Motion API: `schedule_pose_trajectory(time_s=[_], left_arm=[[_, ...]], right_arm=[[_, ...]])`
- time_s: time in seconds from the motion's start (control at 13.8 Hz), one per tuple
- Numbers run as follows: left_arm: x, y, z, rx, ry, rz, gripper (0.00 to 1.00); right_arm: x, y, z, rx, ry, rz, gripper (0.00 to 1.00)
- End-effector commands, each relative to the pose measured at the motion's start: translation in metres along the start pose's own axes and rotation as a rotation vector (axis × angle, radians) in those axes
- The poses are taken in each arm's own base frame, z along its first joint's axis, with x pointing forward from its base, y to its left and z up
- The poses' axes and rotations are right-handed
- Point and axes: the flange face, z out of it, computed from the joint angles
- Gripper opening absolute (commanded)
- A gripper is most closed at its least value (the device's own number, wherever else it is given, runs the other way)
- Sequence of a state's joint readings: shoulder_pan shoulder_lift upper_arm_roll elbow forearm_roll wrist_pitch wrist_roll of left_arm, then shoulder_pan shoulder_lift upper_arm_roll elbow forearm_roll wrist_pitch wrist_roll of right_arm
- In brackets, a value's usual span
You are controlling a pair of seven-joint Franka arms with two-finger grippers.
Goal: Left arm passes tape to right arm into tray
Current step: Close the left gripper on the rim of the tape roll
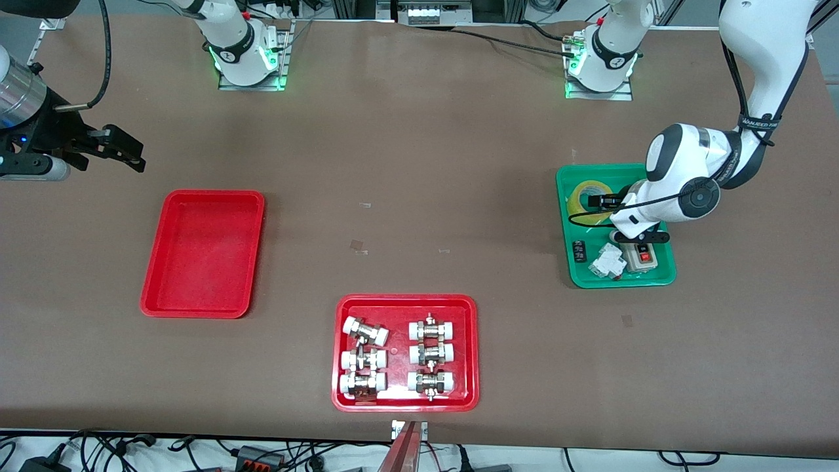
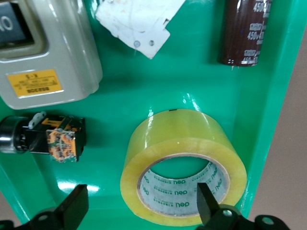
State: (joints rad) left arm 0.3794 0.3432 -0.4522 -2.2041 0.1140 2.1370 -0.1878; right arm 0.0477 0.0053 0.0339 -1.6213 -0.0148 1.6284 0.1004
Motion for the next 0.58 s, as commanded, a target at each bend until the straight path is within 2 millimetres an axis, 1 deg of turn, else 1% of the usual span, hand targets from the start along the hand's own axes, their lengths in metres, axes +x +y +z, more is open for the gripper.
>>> schedule_pose_trajectory(time_s=[0.0, 0.14, 0.22, 0.29, 0.43, 0.51], left_arm=[[-0.01, -0.01, -0.004, 0.024, 0.017, -0.001, 0.74], [-0.009, -0.01, 0.0, 0.022, 0.011, -0.002, 0.55], [-0.007, -0.011, 0.001, 0.018, 0.025, -0.002, 0.53], [-0.01, -0.014, 0.009, 0.014, 0.019, -0.008, 0.53], [-0.012, -0.015, 0.015, 0.008, 0.035, -0.01, 0.53], [-0.012, -0.021, 0.016, 0.003, 0.034, -0.021, 0.44]], right_arm=[[0.0, -0.002, -0.004, -0.015, -0.005, 0.007, 1.0], [0.0, -0.002, -0.004, -0.015, -0.005, 0.007, 1.0], [0.0, -0.002, -0.004, -0.015, -0.005, 0.007, 1.0], [0.0, -0.002, -0.004, -0.015, -0.005, 0.007, 1.0], [0.0, -0.002, -0.004, -0.015, -0.005, 0.007, 1.0], [0.0, -0.002, -0.004, -0.015, -0.005, 0.007, 1.0]])
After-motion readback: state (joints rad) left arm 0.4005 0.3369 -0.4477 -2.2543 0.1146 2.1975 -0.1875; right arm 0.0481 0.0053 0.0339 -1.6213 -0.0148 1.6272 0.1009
